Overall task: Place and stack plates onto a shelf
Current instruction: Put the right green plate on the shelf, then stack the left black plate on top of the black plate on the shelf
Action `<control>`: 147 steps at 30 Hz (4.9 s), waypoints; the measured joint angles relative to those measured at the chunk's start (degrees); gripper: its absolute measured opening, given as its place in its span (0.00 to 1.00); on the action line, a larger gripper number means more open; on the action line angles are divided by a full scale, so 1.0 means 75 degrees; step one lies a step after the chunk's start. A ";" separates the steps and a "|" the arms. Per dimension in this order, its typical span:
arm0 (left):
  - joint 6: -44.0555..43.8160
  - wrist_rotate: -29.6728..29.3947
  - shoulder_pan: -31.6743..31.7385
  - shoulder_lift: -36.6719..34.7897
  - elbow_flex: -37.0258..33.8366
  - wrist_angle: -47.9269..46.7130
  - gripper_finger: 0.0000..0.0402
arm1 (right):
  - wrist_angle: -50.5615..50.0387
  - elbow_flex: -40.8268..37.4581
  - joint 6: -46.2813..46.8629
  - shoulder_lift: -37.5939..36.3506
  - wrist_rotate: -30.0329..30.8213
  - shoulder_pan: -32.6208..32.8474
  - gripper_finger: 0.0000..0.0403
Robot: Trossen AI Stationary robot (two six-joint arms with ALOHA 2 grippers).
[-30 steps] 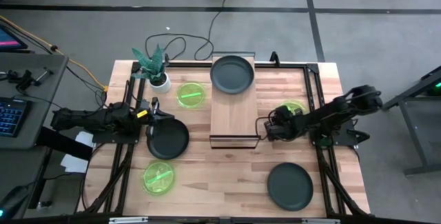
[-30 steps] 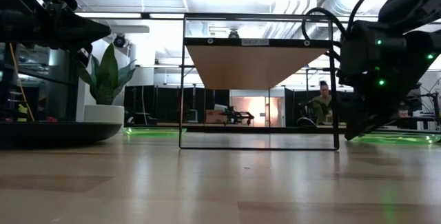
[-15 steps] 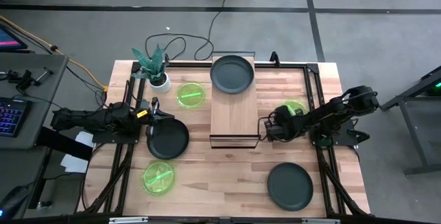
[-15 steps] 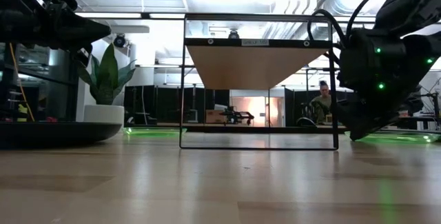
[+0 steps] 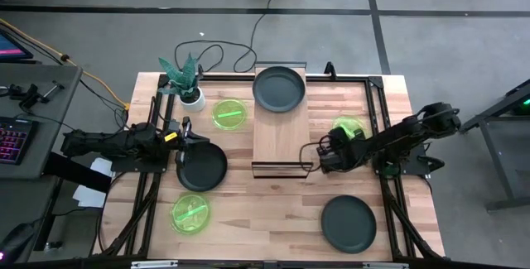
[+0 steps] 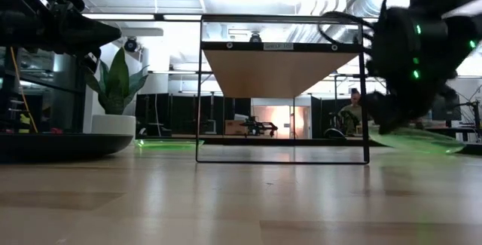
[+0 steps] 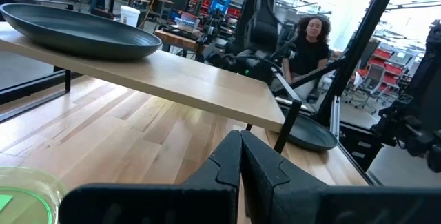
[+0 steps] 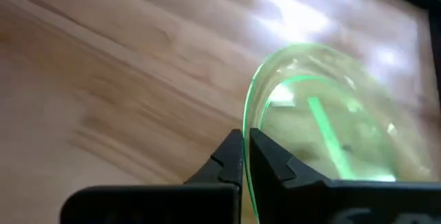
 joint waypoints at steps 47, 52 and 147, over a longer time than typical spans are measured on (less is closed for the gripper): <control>0.0000 0.0001 -0.0001 0.0001 -0.0002 0.0001 0.00 | 0.1105 0.6241 -0.8096 0.2407 -0.0319 0.0745 0.00; -0.0001 -0.0002 0.0001 0.0003 -0.0003 0.0000 0.00 | 0.1143 0.6241 -0.8099 0.2388 -0.0363 0.0698 0.00; -0.0002 0.0000 0.0000 0.0001 0.0000 0.0000 0.00 | 1.1273 -0.2447 -0.8045 -0.2020 -0.2545 -0.0919 0.22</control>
